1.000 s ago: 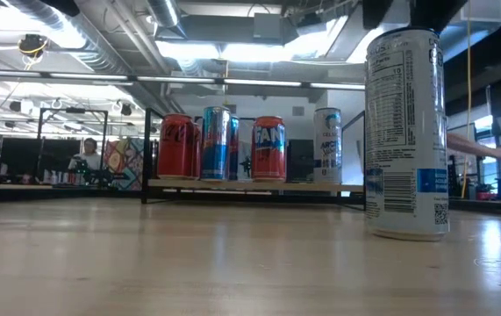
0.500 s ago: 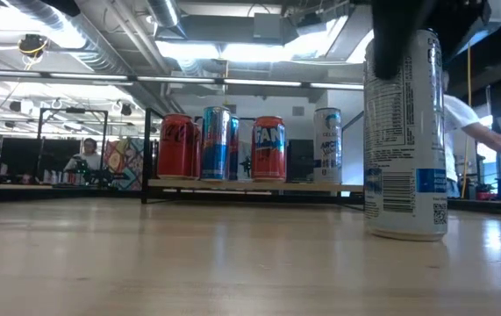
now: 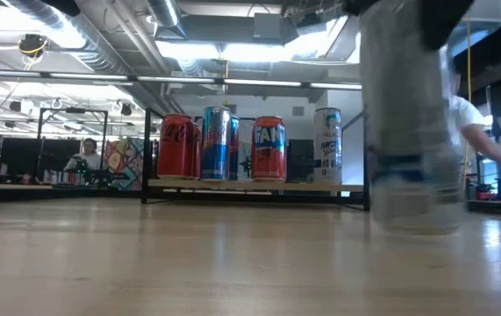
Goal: Place canned beverage on shelf
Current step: Put the blue white soda can on the shelf aligned with the other blue white soda can
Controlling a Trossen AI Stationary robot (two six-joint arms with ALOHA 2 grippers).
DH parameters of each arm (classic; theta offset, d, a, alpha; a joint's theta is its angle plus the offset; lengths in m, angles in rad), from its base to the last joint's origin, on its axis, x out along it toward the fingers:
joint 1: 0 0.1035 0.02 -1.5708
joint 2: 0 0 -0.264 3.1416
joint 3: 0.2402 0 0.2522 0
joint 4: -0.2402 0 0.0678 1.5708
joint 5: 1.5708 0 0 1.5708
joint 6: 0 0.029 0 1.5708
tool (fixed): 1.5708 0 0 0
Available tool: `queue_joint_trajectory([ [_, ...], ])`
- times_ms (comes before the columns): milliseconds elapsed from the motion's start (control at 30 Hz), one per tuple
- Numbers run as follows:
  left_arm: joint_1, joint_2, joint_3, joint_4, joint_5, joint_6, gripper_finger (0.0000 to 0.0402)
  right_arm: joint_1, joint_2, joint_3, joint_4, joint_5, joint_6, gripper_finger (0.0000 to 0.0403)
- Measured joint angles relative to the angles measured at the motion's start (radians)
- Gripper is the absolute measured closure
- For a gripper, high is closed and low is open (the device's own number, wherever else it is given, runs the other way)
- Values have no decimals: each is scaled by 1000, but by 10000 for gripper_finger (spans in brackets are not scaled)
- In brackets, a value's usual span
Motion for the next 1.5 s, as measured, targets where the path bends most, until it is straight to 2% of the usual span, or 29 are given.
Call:
queue_joint_trajectory([
  [67, 0, 0, 0, 0, 0, 19, 30, 0, 0, 13, 13, -38, -154, 179],
  [200, 0, 0, 0, 0, 0, 94, 30, 4, 0, 29, 98, -46, -433, 179],
  [333, 0, 0, 0, 1, 0, 104, 30, 3, 0, 30, 214, -71, -670, 174],
  [467, 0, 0, 0, 8, 0, 104, 30, 2, 12, 32, 257, -82, -809, 168],
  [600, 0, 0, 0, 12, 0, 104, 30, 0, 33, 28, 217, -138, -846, 167],
  [867, 0, 0, 0, 36, 0, 103, 30, -5, 52, 29, 164, -139, -786, 132],
  [1133, 0, 0, 0, 37, 0, 103, 30, -3, 29, 31, 149, -46, -652, 90],
  [1333, 0, 0, 0, 47, 0, 102, 30, -3, -56, 32, 148, -68, -376, 83],
  [1500, 0, 0, 0, 57, 0, 99, 30, -3, -128, 32, 144, -132, 25, 83],
])
